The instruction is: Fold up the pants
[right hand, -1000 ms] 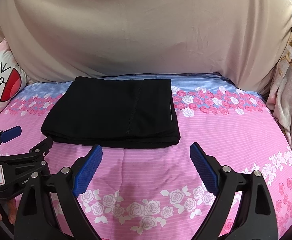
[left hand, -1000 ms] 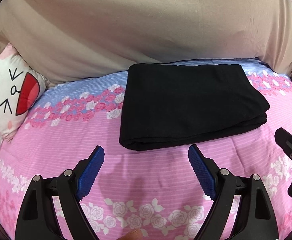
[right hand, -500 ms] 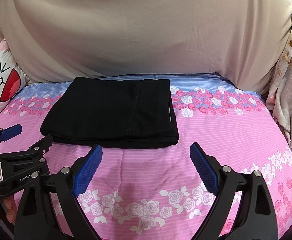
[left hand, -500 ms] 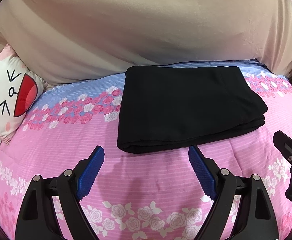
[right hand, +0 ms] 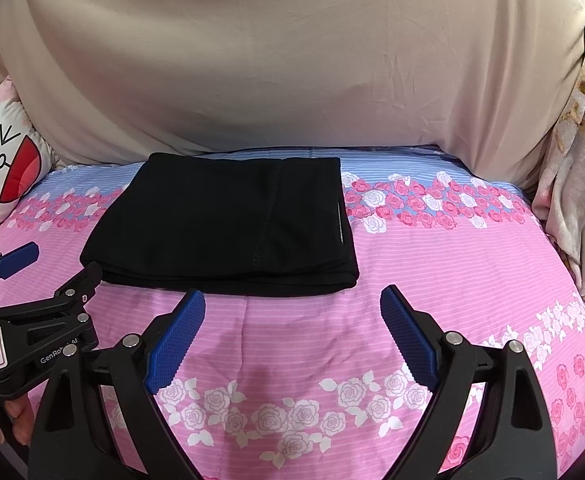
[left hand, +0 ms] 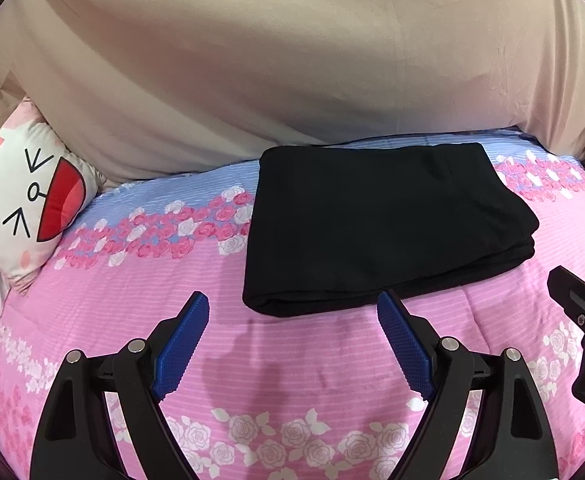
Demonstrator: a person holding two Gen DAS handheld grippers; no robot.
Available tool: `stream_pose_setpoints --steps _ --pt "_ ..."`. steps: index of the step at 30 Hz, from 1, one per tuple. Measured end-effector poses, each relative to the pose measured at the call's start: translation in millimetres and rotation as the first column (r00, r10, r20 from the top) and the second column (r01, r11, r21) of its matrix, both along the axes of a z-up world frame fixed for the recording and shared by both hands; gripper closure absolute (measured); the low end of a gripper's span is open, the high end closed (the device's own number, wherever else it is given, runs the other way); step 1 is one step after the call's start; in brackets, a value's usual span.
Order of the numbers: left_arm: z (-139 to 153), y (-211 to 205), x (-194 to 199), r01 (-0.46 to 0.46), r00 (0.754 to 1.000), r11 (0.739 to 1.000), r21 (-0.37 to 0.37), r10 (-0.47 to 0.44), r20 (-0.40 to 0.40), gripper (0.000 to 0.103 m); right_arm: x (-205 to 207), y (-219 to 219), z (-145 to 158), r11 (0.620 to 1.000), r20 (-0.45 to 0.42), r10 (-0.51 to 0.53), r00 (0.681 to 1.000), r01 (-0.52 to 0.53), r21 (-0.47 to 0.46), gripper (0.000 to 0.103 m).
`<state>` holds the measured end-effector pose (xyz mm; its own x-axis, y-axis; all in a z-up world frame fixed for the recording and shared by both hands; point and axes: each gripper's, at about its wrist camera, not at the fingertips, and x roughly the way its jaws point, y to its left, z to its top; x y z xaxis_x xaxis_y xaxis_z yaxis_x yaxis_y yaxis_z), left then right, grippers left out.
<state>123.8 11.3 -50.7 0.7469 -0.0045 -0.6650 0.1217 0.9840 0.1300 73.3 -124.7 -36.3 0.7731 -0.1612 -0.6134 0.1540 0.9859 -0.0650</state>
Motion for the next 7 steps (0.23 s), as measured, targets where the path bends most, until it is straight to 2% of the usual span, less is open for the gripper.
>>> stream_pose_setpoints --steps 7 --pt "1.7 -2.9 -6.0 0.035 0.999 0.999 -0.012 -0.036 -0.028 0.020 -8.1 -0.2 1.4 1.000 0.004 0.000 1.000 -0.001 0.002 0.016"
